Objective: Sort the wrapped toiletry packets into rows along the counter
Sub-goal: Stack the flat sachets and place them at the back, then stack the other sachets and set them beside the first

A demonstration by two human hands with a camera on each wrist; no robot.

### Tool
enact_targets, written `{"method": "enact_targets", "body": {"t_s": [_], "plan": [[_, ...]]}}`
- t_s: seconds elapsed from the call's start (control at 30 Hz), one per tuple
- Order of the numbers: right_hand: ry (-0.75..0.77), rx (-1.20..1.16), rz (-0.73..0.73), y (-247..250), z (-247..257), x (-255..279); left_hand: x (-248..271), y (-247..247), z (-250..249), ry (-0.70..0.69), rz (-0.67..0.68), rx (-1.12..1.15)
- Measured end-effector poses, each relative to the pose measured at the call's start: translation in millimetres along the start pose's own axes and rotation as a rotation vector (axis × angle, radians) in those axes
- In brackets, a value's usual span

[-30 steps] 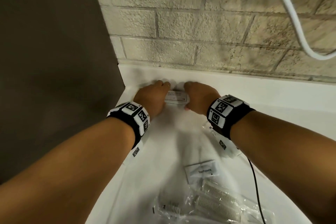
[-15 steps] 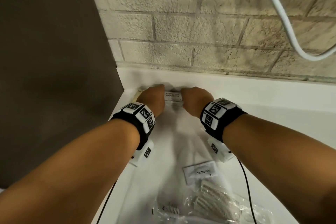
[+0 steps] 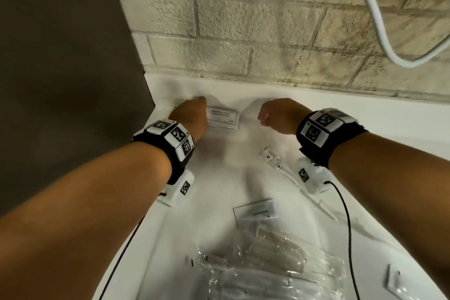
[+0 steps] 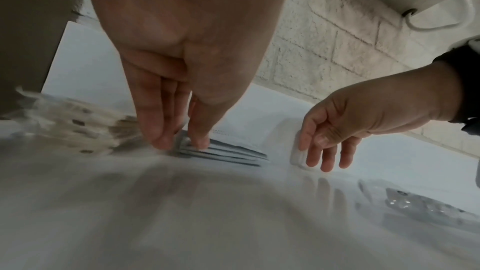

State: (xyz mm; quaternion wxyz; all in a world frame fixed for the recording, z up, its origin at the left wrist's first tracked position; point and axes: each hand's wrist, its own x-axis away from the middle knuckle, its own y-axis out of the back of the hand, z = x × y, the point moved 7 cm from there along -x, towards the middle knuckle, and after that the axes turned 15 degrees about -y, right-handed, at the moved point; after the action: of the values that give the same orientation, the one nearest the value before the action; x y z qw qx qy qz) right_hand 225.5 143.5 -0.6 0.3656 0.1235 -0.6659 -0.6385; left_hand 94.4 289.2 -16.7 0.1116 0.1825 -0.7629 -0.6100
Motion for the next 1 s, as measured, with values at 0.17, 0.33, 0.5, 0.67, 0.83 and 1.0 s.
{"method": "enact_targets", "body": {"t_s": [0.17,0.33,0.5,0.67,0.83,1.0], "plan": [[0.029,-0.039,0.032,-7.4,-22.0,23.3,18.3,18.6,-24.0,-0.037,-0.034,-0.076],[0.06,0.101,0.109,-37.9,-29.6,67.4,61.2,2.6,-78.8,-0.227,0.091,0.052],[0.12,0.204,0.094,-63.1,-37.9,129.3,115.7,-44.9,-125.1,-0.289,0.297,0.119],[0.062,0.065,0.102,-63.0,-71.1,186.5,145.3,-51.0,-134.2,-0.139,0.393,0.223],[-0.105,-0.174,0.069,-57.5,-129.8,247.8,180.8,-30.2,-154.4,-0.171,0.348,0.152],[-0.255,-0.238,0.028,-59.0,-175.7,309.6,208.8,-3.7,-156.3,-0.104,0.16,0.469]]}}
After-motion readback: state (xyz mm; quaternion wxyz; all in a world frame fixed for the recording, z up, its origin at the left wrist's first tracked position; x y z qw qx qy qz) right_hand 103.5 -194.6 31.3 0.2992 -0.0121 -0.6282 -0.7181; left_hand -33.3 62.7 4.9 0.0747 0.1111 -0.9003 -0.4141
